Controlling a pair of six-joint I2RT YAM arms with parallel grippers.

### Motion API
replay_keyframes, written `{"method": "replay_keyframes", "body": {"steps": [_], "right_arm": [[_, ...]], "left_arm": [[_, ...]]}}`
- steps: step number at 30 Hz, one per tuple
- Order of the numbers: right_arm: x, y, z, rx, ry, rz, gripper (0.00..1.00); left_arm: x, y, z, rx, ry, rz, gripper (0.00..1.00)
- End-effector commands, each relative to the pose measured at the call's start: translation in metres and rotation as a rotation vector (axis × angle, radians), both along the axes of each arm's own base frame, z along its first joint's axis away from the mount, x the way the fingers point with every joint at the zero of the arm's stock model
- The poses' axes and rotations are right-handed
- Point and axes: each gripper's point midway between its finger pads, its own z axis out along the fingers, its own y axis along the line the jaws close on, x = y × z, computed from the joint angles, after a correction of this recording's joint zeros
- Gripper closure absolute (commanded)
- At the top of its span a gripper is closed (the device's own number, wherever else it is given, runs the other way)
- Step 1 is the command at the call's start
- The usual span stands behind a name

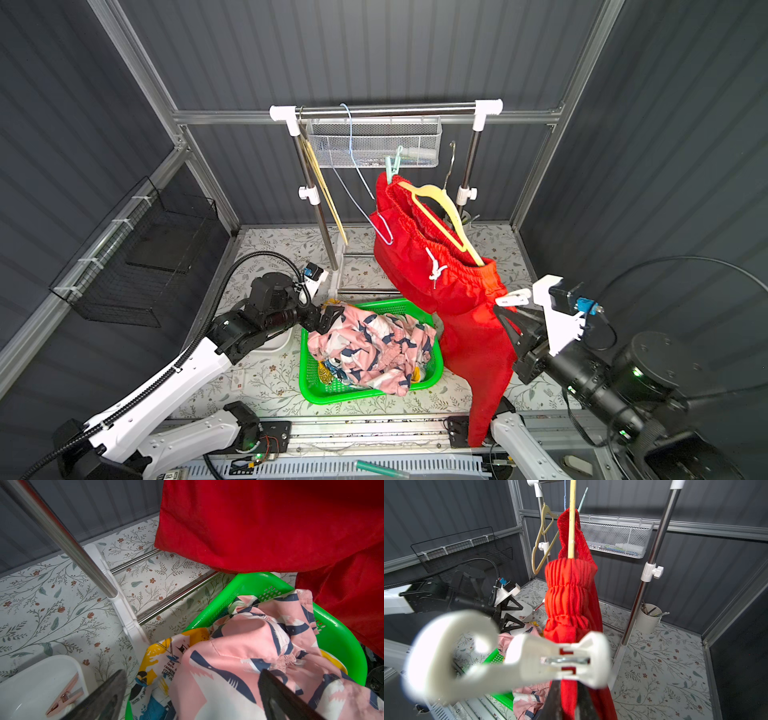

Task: Remove the clothespins securing shorts to the hanger
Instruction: Pick up the hanger from the clothesline, then adjust the shorts in the basket.

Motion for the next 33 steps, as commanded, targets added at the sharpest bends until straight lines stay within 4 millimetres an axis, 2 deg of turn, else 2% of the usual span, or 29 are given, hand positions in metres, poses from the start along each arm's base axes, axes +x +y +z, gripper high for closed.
{"method": "replay_keyframes", "body": {"steps": [1,7,10,17,23,24,25,26,27,28,33], "right_arm": [[-0.027,0.011,0.02,0.024,-0.066,0.112,1.0],[-0.046,0.019,0.03,0.02,-0.069,0.193,1.0],[-0.055,0.026,0.037,0.039,-0.082,0.256,1.0],[-0.049,0.039,0.054,0.063,-0.097,0.334,1.0],[-0.043,0.046,0.062,0.069,-0.113,0.37,1.0],[-0.042,0.046,0.063,0.07,-0.113,0.373,1.0],[-0.039,0.048,0.063,0.07,-0.111,0.378,1.0],[-0.038,0.048,0.063,0.07,-0.111,0.379,1.0],[-0.037,0.048,0.063,0.07,-0.115,0.381,1.0],[-0.036,0.049,0.063,0.069,-0.115,0.379,1.0],[-0.028,0.047,0.063,0.061,-0.117,0.357,1.0]], "left_arm": [[0.002,0.0,-0.003,-0.006,-0.01,0.006,0.0],[0.003,-0.009,-0.001,-0.05,-0.033,-0.027,0.0],[0.005,-0.014,0.008,-0.08,-0.096,-0.054,0.0],[0.021,-0.023,0.041,-0.112,-0.264,-0.078,0.0],[0.037,-0.054,0.051,-0.172,-0.347,-0.166,0.01],[0.043,-0.058,0.049,-0.165,-0.365,-0.175,0.14],[0.045,-0.062,0.052,-0.171,-0.382,-0.19,0.43],[0.048,-0.066,0.053,-0.176,-0.386,-0.199,0.64],[0.048,-0.071,0.057,-0.186,-0.388,-0.216,0.91],[0.049,-0.073,0.06,-0.189,-0.383,-0.225,1.0],[0.038,-0.069,0.071,-0.242,-0.337,-0.216,1.0]]}}
